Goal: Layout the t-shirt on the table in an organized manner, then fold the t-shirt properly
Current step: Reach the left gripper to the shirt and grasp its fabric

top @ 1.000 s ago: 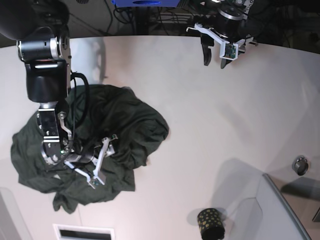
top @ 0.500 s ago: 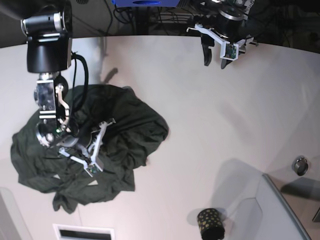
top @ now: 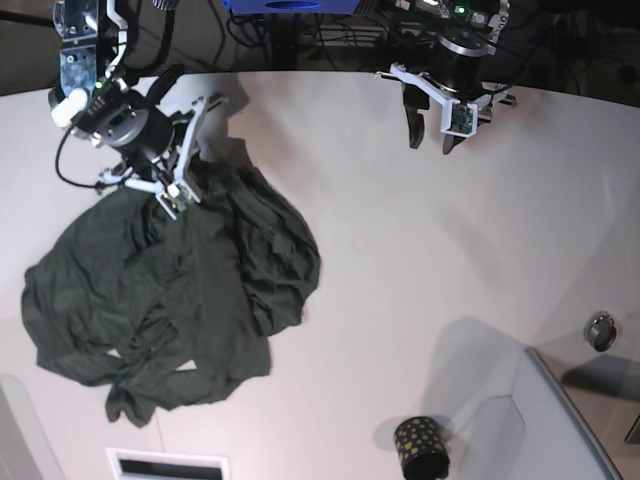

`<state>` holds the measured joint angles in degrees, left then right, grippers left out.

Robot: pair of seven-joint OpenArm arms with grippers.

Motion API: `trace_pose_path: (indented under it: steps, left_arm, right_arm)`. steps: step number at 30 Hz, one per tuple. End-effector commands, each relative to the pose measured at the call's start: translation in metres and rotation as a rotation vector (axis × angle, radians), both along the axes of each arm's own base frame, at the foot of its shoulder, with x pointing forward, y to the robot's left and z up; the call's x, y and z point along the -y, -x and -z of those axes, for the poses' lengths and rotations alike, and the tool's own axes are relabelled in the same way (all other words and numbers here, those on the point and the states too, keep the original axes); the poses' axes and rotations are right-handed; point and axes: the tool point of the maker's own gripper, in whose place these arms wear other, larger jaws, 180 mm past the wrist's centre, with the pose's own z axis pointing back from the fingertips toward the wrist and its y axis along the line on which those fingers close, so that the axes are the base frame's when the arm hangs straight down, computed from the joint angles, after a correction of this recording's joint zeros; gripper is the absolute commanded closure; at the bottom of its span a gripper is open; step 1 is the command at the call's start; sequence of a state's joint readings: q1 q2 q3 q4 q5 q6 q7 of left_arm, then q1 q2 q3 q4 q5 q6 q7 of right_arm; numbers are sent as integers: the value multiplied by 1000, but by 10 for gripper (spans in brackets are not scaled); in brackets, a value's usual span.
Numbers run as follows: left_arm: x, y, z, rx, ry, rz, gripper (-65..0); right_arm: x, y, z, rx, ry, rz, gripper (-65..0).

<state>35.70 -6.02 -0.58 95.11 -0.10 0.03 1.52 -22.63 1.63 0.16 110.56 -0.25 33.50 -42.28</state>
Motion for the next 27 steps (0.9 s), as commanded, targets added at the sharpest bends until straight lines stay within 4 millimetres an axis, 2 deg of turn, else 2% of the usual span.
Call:
trace_pose_path:
  steps: [1, 5, 9, 13, 14, 17, 20, 24, 27]
  left_arm:
    - [-1, -4, -5, 27, -3, 1, -250]
    - [-1, -11, -2, 31, -3, -2, -250]
    - [7, -31, -6, 67, 15, 4, -250]
    - [45, -58, -13, 115, 76, 54, -248]
    - [60, -64, -13, 108, 92, 83, -248]
    - [99, -79, -6, 56, 113, 179, -248]
    - [126, -88, 2, 1, 136, 224, -248]
    - [132, -91, 5, -52, 343, 122, -250]
    - [109, -92, 9, -84, 485, -4, -255]
  right_arm:
    - [-2, -4, -7, 31, -15, -1, -6]
    - [-2, 5, -2, 8, -15, -2, -6]
    - [-1, 9, 5, -15, -15, 1, -6]
    - [-2, 8, 5, -15, -16, -2, -6]
    - [-3, 8, 5, -15, -18, -2, -6]
    - [-2, 9, 6, -20, -17, 0, -6]
    - [-2, 9, 6, -20, -16, 2, -6]
    - [-2, 9, 6, -20, -16, 2, -6]
    - [-2, 9, 6, -20, -16, 2, -6]
